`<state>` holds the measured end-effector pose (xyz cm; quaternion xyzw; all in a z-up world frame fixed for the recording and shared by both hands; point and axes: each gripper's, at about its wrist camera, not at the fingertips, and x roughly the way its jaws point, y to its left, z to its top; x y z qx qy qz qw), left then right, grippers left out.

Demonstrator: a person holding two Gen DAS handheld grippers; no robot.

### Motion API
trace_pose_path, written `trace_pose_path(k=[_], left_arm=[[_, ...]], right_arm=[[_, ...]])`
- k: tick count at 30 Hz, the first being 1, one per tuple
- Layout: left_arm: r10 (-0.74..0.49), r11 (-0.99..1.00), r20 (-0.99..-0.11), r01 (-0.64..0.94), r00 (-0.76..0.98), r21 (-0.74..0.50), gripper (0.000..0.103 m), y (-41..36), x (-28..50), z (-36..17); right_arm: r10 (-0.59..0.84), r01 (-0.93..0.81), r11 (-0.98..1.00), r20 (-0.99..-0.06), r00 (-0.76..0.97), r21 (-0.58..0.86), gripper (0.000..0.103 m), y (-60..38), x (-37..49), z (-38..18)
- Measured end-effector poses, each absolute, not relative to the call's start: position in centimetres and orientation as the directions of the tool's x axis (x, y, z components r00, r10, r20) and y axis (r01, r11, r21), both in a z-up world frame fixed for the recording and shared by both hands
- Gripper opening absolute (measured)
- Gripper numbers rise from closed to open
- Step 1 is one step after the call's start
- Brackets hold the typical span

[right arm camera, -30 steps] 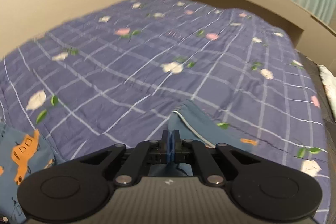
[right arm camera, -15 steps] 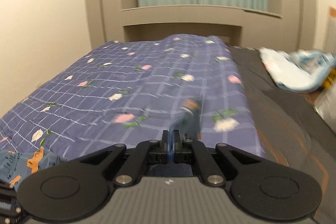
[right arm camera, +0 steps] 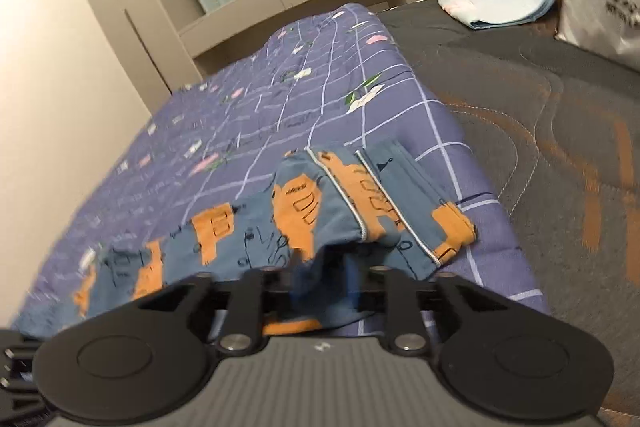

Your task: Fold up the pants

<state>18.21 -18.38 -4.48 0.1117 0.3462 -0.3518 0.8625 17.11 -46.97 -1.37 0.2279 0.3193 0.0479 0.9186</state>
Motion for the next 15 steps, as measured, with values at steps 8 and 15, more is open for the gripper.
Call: trace_pose_path(k=[8,15], left_arm=[[-0.514,0.732,-0.689,0.68,0.512,-0.041,0.0,-18.5,18.0,-4.8],[-0.514,0.74,-0.684,0.671,0.518,-0.048,0.0,-18.9,18.0,-4.6]], right_arm=[[0.272,0.13,0.788,-0.53,0.803,0.602,0.052,-50.1,18.8,-2.8],[0.198,0.21,0.777,-0.546,0.814,0.594,0.011,-50.7,20.3,-2.6]])
